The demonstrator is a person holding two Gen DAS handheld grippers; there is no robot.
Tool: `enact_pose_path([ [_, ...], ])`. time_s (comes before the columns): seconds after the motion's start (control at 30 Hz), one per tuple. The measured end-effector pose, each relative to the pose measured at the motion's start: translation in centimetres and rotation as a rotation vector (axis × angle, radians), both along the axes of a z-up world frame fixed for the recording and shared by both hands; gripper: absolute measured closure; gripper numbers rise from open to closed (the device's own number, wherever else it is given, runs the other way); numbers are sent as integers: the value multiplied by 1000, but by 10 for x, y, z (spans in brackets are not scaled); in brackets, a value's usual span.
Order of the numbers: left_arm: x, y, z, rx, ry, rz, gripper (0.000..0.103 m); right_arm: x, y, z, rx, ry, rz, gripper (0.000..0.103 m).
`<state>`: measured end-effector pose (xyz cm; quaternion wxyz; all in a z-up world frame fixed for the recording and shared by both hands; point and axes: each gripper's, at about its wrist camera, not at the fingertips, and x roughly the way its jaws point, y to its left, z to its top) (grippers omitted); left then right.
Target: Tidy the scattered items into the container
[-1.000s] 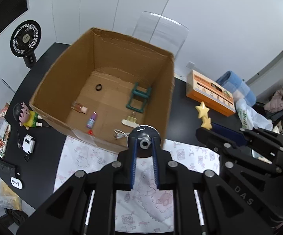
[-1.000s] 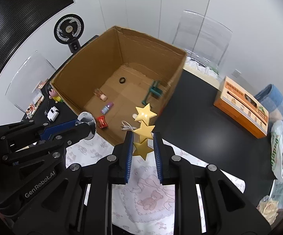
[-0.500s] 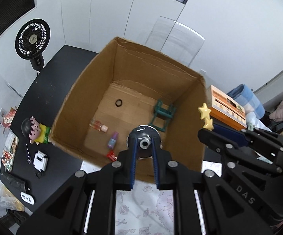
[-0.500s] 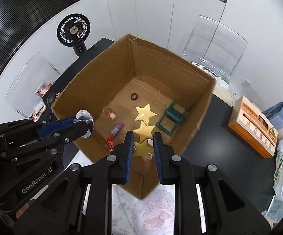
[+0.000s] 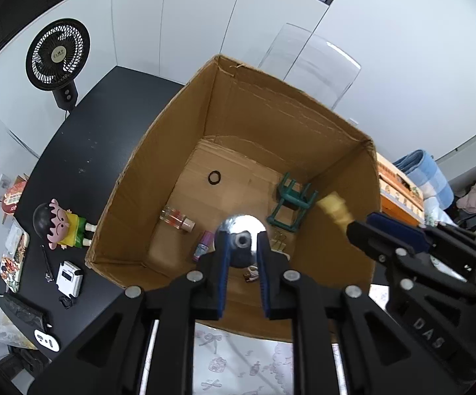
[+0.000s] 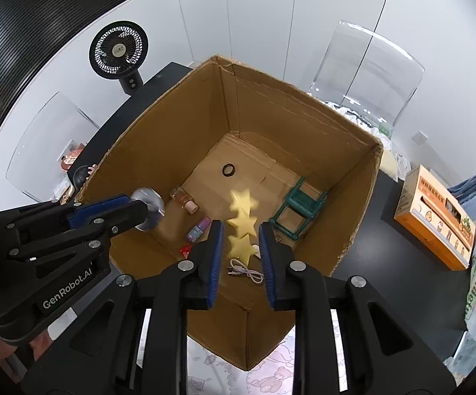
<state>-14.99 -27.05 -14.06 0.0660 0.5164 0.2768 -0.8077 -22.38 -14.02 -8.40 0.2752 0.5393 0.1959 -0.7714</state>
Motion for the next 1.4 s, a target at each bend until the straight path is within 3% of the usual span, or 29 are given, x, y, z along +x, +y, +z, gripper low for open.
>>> enact_pose_path([
  [0.03, 0, 0, -2, 1, -3, 1, 51, -1, 1, -2, 5, -3, -3, 69],
  [0.07, 1, -1, -3, -4, -7, 5, 46, -2, 2, -4, 10, -3, -9, 60],
  [0.13, 3, -3, -5, -15, -16, 13, 32, -5, 6, -7, 17, -6, -28, 53],
  [0.2, 6, -6, -7, -26, -24, 21, 21, -9, 11, -9, 23, -10, -52, 33],
  [0.23, 7, -7, -8, -31, -29, 25, 14, -10, 15, -10, 19, -14, -63, 29],
  [0.3, 9, -10, -10, -42, -38, 33, 8, -13, 20, -10, 9, -18, -74, 13],
  [0.43, 13, -14, -13, -63, -52, 45, 4, -14, 25, -10, 5, -18, -82, 1],
  [0.93, 37, 14, 12, -83, -37, 26, 3, 17, 62, 5, 7, 15, -128, 0],
  [1.4, 63, 122, 53, -112, 14, -118, 3, 71, 182, 37, -24, 46, -321, 0],
])
